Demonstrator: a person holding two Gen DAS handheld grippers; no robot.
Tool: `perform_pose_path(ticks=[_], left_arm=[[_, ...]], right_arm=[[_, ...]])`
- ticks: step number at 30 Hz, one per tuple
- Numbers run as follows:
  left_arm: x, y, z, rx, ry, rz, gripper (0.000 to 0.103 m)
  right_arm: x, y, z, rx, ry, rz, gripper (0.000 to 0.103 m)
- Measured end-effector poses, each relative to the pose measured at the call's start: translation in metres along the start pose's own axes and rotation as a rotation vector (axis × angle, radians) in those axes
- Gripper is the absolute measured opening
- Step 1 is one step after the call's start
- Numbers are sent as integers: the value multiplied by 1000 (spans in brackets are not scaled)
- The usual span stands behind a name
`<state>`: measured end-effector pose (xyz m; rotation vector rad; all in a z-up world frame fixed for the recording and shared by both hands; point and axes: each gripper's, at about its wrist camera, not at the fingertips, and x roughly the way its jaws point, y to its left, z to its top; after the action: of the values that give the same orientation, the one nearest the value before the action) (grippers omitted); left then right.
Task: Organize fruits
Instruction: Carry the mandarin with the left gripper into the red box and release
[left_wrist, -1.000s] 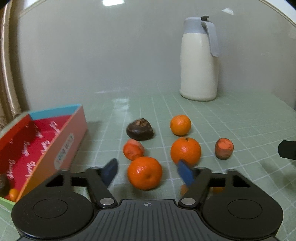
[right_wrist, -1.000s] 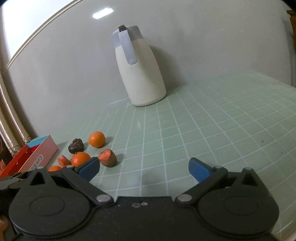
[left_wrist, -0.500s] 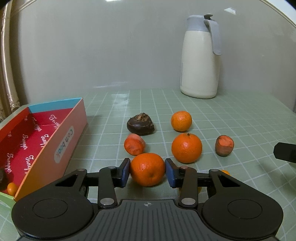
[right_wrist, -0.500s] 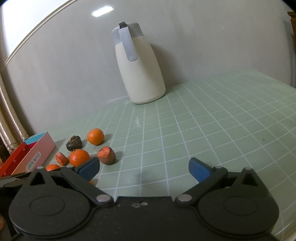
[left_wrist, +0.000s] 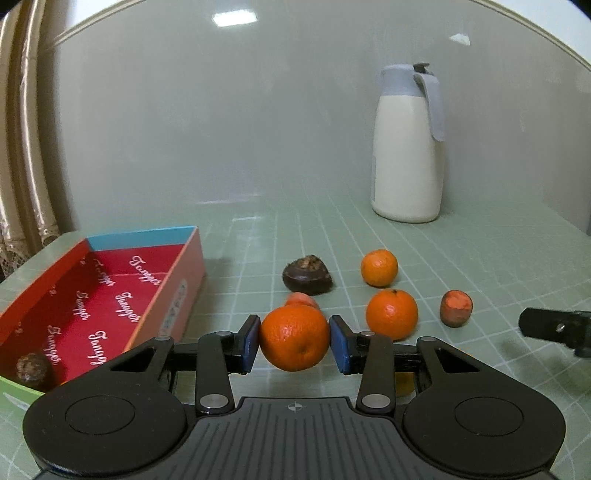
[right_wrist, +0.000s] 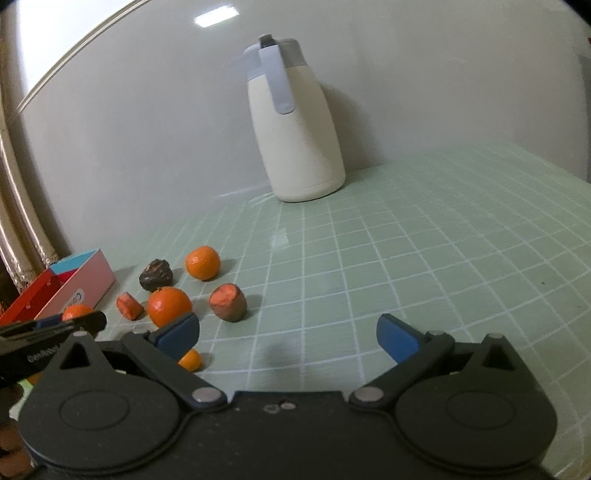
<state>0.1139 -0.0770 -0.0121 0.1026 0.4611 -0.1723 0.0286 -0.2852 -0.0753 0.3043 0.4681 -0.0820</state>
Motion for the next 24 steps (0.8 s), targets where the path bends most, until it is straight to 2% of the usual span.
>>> perform_pose_path(ticks=[15, 24], left_arm=[[-22, 30, 6, -28, -69, 42, 41], [-29, 56, 8, -69, -98, 138, 41]], right_arm=[[10, 26, -6, -69, 16, 17, 103], [13, 40, -9, -95, 18, 38, 103]])
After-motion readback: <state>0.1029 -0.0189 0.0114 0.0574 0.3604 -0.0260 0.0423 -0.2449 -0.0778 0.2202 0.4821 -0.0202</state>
